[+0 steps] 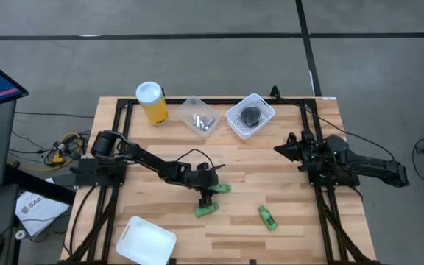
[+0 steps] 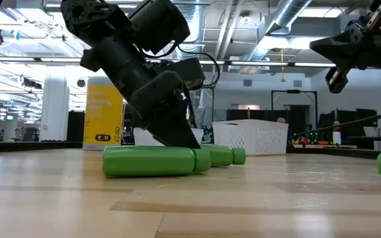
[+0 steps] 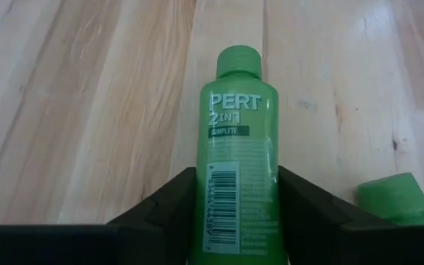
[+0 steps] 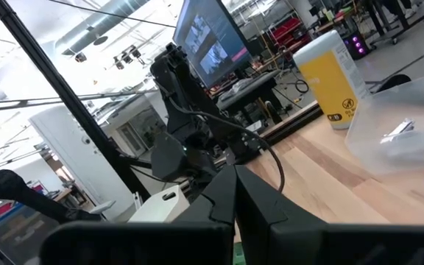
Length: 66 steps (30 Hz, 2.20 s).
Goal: Pick & Place Travel size toiletries
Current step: Put the green shampoo into the bottom white bin
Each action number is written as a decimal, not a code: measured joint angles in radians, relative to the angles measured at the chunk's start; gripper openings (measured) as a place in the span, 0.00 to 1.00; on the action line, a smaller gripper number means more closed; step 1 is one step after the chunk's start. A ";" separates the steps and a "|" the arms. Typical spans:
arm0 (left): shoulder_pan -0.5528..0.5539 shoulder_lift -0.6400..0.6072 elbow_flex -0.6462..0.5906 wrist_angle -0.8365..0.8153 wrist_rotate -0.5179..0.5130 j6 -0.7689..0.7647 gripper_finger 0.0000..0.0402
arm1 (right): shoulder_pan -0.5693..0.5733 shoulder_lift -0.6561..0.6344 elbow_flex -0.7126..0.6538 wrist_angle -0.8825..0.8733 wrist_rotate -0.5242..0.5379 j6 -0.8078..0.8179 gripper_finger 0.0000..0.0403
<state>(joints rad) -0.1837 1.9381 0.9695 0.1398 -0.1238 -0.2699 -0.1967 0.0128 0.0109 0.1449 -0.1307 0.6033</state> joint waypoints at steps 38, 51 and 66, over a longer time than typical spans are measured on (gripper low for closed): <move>-0.683 -0.668 -0.083 -0.679 0.073 -0.704 0.40 | -0.001 0.000 0.000 -0.103 0.001 -0.008 0.00; -0.729 -0.646 -0.206 -0.647 0.099 -0.732 0.40 | -0.001 0.000 0.000 -0.102 0.001 -0.008 0.00; -0.731 -0.646 -0.217 -0.586 0.104 -0.704 0.46 | -0.001 0.000 0.000 -0.107 0.001 -0.008 0.00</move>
<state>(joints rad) -0.9142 1.2919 0.7528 -0.4465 -0.0196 -0.9737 -0.1974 0.0128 0.0113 0.0376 -0.1295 0.5949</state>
